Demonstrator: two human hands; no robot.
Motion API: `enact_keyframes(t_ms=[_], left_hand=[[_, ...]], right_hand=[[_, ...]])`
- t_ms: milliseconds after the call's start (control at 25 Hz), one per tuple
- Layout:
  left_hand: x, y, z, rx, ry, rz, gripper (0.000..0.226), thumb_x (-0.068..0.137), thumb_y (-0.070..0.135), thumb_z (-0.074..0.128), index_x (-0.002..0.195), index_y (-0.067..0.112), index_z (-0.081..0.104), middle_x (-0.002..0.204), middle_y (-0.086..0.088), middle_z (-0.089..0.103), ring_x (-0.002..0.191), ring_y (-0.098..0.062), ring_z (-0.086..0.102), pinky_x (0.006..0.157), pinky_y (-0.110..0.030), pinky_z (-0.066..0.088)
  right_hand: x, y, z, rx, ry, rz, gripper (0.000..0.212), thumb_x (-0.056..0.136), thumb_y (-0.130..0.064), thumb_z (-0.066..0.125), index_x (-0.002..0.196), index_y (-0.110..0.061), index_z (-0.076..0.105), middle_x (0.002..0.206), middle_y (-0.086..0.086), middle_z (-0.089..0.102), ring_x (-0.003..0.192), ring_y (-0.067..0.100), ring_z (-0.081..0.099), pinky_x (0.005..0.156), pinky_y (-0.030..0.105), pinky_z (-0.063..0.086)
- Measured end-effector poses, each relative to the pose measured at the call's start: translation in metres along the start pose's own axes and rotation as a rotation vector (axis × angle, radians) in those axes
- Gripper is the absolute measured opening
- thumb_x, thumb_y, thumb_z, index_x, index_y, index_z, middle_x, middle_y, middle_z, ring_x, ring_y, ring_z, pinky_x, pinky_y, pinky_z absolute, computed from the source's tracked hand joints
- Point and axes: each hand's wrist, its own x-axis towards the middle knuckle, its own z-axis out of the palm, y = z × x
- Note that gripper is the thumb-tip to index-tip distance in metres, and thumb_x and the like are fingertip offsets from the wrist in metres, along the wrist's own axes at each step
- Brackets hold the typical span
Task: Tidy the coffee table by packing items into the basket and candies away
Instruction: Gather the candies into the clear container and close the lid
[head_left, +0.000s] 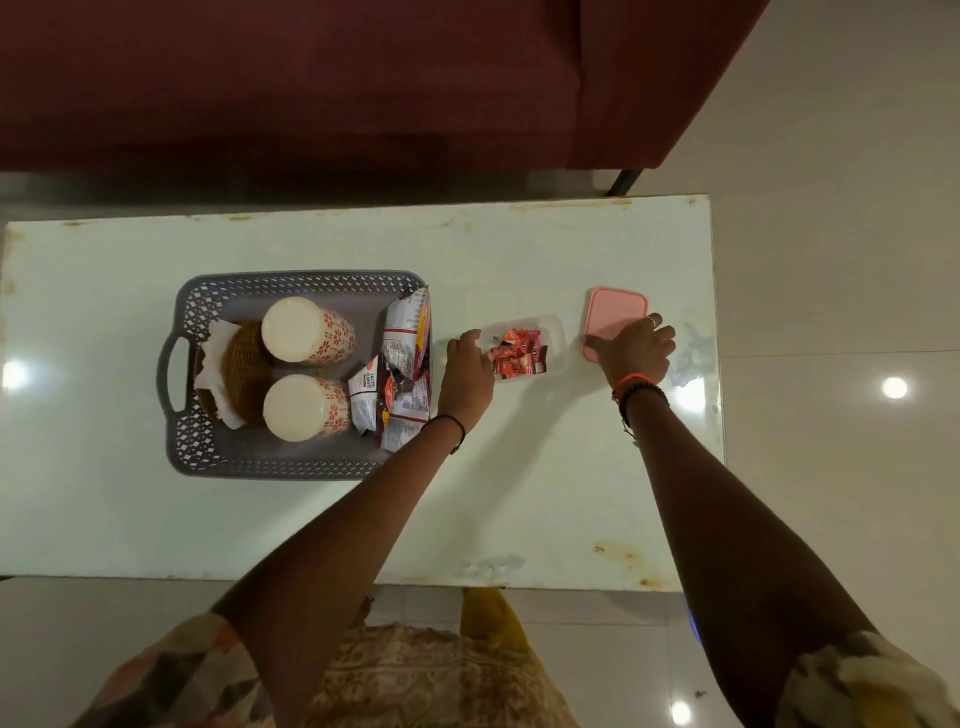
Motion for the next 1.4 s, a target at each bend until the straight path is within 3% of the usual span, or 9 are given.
enact_keyframes(t_ms=[200, 320, 440, 480, 600, 760, 1000, 1240, 1400], left_hand=[[0.003, -0.003, -0.002, -0.032, -0.063, -0.042, 0.037, 0.093, 0.005, 0.043, 0.129, 0.009, 0.045, 0.116, -0.026, 0.054, 0.099, -0.04, 0.058, 0.081, -0.045, 0.049], [-0.001, -0.002, -0.001, -0.031, -0.101, -0.027, 0.037, 0.092, 0.002, 0.044, 0.129, 0.007, 0.046, 0.116, -0.027, 0.054, 0.099, -0.039, 0.058, 0.079, -0.039, 0.048], [-0.005, -0.001, 0.001, -0.056, -0.102, -0.04, 0.037, 0.091, 0.003, 0.046, 0.128, 0.008, 0.046, 0.116, -0.026, 0.054, 0.098, -0.036, 0.059, 0.079, -0.035, 0.046], [-0.005, -0.001, 0.001, -0.064, -0.103, -0.042, 0.037, 0.091, 0.003, 0.047, 0.128, 0.008, 0.047, 0.115, -0.026, 0.055, 0.098, -0.036, 0.059, 0.079, -0.035, 0.046], [-0.002, -0.002, -0.001, -0.065, -0.116, -0.035, 0.036, 0.09, 0.004, 0.048, 0.126, 0.008, 0.049, 0.114, -0.023, 0.058, 0.101, -0.034, 0.059, 0.082, -0.035, 0.047], [0.002, -0.001, -0.008, -0.145, -0.173, -0.094, 0.034, 0.093, 0.004, 0.042, 0.126, 0.007, 0.051, 0.114, -0.021, 0.061, 0.092, -0.034, 0.062, 0.078, -0.044, 0.055], [-0.001, -0.003, -0.013, -0.207, -0.21, -0.067, 0.035, 0.091, 0.018, 0.056, 0.123, 0.005, 0.053, 0.099, -0.012, 0.058, 0.083, -0.025, 0.06, 0.056, -0.022, 0.054], [-0.005, 0.002, -0.014, -0.024, -0.183, 0.059, 0.054, 0.082, 0.001, 0.062, 0.133, 0.008, 0.045, 0.121, -0.019, 0.056, 0.108, -0.032, 0.057, 0.087, -0.03, 0.043], [-0.017, 0.003, -0.014, 0.283, -0.155, 0.408, 0.073, 0.083, 0.01, 0.064, 0.145, 0.015, 0.026, 0.15, -0.006, 0.032, 0.134, -0.022, 0.036, 0.111, -0.034, 0.035]], right_hand=[[0.006, 0.003, -0.005, 0.156, -0.061, -0.009, 0.076, 0.072, -0.026, 0.08, 0.131, 0.001, 0.041, 0.134, 0.021, 0.041, 0.123, 0.036, 0.043, 0.097, 0.038, 0.042], [-0.001, 0.004, -0.012, 0.353, -0.013, -0.144, 0.036, 0.085, -0.011, 0.062, 0.119, -0.002, 0.055, 0.12, 0.021, 0.056, 0.11, 0.035, 0.056, 0.079, 0.022, 0.039], [-0.038, 0.013, -0.012, 0.456, 0.064, -0.375, 0.024, 0.091, -0.009, 0.054, 0.112, -0.008, 0.066, 0.109, 0.015, 0.062, 0.102, 0.03, 0.061, 0.071, 0.002, 0.037], [-0.052, 0.018, -0.007, 0.424, 0.048, -0.471, 0.025, 0.092, -0.01, 0.055, 0.114, -0.012, 0.067, 0.114, 0.012, 0.061, 0.108, 0.029, 0.059, 0.083, 0.004, 0.04], [-0.075, 0.036, 0.012, 0.137, -0.059, -0.678, 0.035, 0.094, -0.014, 0.056, 0.126, -0.026, 0.063, 0.147, 0.013, 0.039, 0.138, 0.033, 0.035, 0.114, 0.04, 0.034], [-0.076, 0.048, 0.02, 0.162, -0.159, -0.716, 0.039, 0.089, -0.017, 0.065, 0.127, -0.027, 0.061, 0.158, 0.014, 0.016, 0.141, 0.031, 0.034, 0.111, 0.039, 0.041], [-0.078, 0.043, 0.02, 0.111, -0.175, -0.729, 0.039, 0.09, -0.017, 0.063, 0.127, -0.028, 0.061, 0.159, 0.012, 0.016, 0.135, 0.031, 0.043, 0.104, 0.041, 0.048], [-0.072, 0.04, 0.013, 0.278, -0.238, -0.611, 0.04, 0.089, -0.018, 0.064, 0.129, -0.019, 0.06, 0.145, -0.017, 0.041, 0.124, 0.008, 0.05, 0.096, 0.03, 0.05], [-0.064, 0.031, 0.008, 0.593, -0.153, -0.305, 0.033, 0.092, -0.004, 0.055, 0.124, -0.009, 0.06, 0.132, 0.005, 0.059, 0.115, 0.025, 0.061, 0.085, 0.001, 0.044]])
